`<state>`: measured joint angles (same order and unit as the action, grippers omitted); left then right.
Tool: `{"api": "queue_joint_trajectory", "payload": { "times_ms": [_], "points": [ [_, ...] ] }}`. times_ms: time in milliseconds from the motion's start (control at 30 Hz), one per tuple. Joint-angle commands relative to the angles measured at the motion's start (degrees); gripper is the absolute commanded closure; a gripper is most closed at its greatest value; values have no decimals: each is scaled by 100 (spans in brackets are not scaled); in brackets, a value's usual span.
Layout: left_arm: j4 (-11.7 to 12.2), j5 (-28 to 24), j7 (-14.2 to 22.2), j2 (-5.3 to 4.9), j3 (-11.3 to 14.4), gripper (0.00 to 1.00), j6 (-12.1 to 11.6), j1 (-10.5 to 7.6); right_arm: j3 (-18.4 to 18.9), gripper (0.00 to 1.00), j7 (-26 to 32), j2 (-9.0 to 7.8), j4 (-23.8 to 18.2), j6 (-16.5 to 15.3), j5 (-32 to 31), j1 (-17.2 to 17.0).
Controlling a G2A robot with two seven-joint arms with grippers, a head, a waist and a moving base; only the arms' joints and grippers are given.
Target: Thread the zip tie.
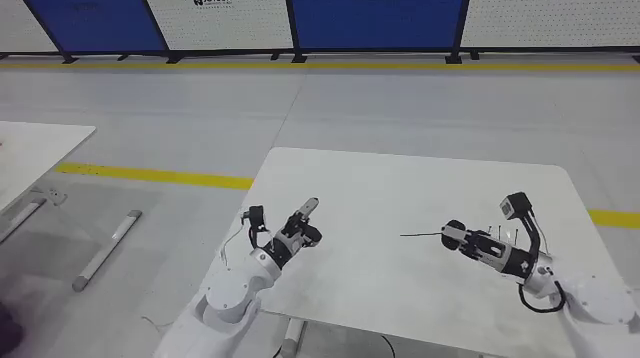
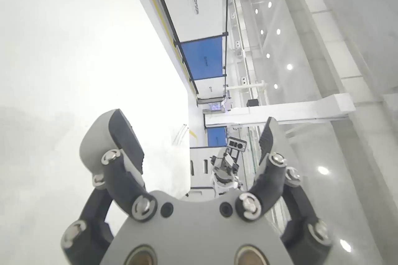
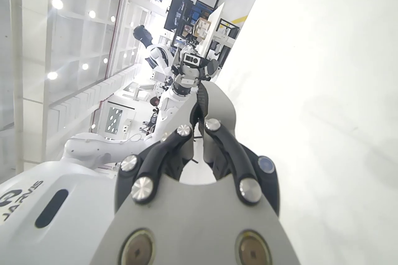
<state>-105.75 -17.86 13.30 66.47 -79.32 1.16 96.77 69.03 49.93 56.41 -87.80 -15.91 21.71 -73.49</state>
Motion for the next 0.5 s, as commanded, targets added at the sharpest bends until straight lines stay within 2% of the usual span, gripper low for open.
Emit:
{"api": "queue_joint_trajectory", "payload": {
  "times_ms": [0,67,133,233,467],
  "points": [
    [-120,123,-70,23,191,0,-156,-14,-293,100,-382,74,-36,-195,-163,-1],
    [-216,407,-188,41,390,0,-239,-60,-598,100,-733,165,-8,-357,-280,52],
    [-224,648,-275,60,590,0,-237,-151,-779,100,-955,232,-8,-357,-357,114],
    [-60,851,-566,122,973,0,-209,-348,-871,100,-1079,296,21,-357,-277,147],
    [-60,851,-566,122,973,0,-209,-348,-871,100,-1079,296,21,-357,-277,147]
  ]
}}
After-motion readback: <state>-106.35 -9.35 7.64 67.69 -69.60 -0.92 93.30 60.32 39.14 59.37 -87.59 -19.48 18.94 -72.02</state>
